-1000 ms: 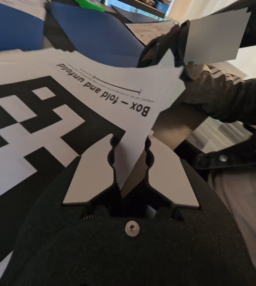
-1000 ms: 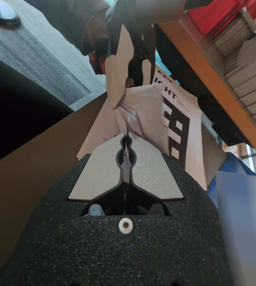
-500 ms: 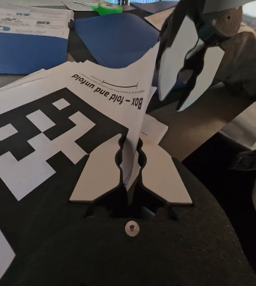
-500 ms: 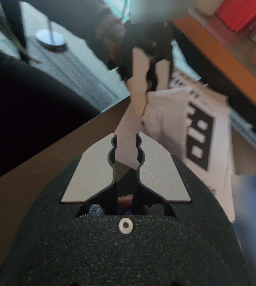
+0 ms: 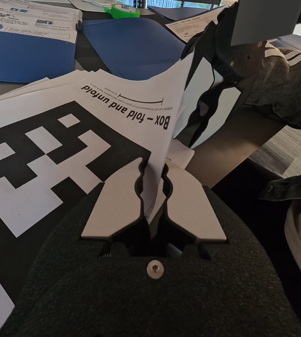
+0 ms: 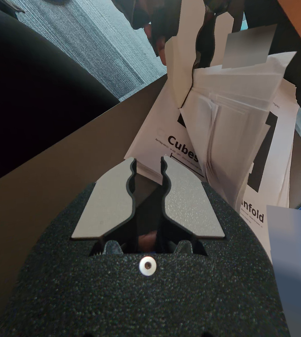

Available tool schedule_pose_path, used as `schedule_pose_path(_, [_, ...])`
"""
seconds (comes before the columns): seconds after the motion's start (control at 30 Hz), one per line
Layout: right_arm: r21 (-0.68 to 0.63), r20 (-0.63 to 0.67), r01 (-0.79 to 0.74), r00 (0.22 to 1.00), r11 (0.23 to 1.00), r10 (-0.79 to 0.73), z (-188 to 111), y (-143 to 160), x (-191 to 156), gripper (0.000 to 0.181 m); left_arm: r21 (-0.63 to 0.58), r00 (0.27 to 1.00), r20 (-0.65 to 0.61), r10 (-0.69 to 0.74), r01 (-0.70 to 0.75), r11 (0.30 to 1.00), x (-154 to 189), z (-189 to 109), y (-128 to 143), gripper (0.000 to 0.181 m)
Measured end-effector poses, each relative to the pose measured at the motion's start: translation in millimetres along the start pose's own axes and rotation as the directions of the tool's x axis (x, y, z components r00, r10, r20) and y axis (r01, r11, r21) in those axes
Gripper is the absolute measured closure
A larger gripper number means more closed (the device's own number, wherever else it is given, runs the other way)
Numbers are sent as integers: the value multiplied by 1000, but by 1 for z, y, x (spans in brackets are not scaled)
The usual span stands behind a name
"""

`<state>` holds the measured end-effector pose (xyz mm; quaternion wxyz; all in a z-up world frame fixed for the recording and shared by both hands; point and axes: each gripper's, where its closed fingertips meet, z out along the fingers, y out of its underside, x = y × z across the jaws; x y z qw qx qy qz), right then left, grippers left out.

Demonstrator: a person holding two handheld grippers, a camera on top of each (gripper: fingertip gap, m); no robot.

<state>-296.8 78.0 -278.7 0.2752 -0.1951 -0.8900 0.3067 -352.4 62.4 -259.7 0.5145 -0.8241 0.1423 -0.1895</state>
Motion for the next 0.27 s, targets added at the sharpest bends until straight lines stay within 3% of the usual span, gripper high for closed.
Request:
schedule_pose_path(0.03, [-6, 5, 3, 1000, 1000, -3, 1, 1, -1, 156, 1, 1000, -1, -2, 2, 1000, 0, 0, 0, 163])
schedule_pose_path(0.27, [-21, 8, 9, 1000, 1000, -8, 4, 4, -2, 156, 2, 1000, -6, -6, 6, 1000, 0, 0, 0, 163])
